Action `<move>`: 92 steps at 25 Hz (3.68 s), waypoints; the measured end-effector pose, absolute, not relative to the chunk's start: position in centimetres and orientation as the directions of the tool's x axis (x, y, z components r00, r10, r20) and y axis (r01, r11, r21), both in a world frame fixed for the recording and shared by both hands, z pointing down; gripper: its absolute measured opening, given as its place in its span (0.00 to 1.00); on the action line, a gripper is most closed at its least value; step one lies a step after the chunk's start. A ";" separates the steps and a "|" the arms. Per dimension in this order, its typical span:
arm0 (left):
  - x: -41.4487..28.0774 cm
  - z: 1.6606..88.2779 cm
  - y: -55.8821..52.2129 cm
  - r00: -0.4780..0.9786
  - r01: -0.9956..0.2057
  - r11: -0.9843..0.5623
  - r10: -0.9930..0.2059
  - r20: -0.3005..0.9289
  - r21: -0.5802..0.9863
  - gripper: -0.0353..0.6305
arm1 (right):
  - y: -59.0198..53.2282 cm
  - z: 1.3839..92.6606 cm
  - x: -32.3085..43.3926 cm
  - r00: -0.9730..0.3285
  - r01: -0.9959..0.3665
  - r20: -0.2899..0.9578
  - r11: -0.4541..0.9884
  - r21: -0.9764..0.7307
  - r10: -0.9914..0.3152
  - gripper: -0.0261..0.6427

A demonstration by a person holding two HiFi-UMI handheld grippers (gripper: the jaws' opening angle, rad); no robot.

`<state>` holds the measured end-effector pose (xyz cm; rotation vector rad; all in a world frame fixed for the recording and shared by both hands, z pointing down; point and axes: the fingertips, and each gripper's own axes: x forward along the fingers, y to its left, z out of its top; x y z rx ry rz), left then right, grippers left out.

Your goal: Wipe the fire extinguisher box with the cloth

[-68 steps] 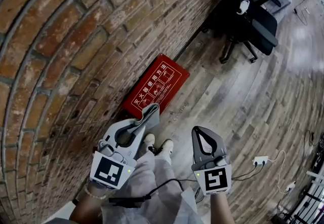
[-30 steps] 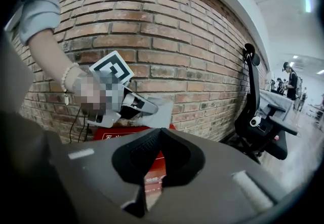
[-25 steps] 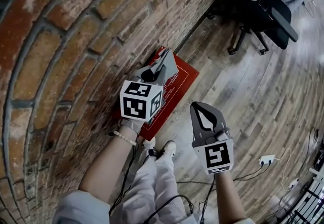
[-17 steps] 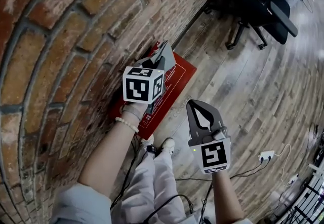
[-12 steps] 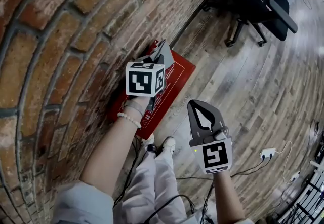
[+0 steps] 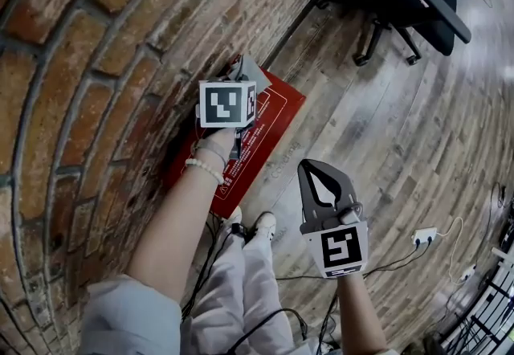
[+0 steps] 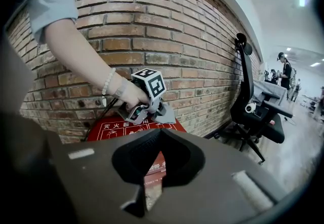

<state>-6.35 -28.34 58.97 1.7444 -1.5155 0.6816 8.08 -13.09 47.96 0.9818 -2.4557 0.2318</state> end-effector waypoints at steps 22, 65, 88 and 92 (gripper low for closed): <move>-6.9 60.1 -27.0 0.146 -0.988 -0.038 -0.578 0.803 0.152 0.08 | -12.9 48.5 7.9 -0.625 -0.679 0.517 0.734 0.010 -0.585 0.06; -11.8 60.3 -14.1 0.145 -0.974 0.058 -0.578 0.803 0.217 0.08 | -7.4 50.4 2.8 -0.641 -0.653 0.563 0.756 -0.042 -0.522 0.06; -16.1 60.3 -5.8 0.073 -0.952 0.202 -0.577 0.814 0.229 0.08 | -4.8 50.9 0.3 -0.656 -0.620 0.582 0.783 -0.052 -0.480 0.06; -17.0 60.4 -4.6 0.055 -0.954 0.211 -0.575 0.817 0.213 0.08 | -4.4 51.1 -0.1 -0.659 -0.614 0.585 0.787 -0.055 -0.473 0.06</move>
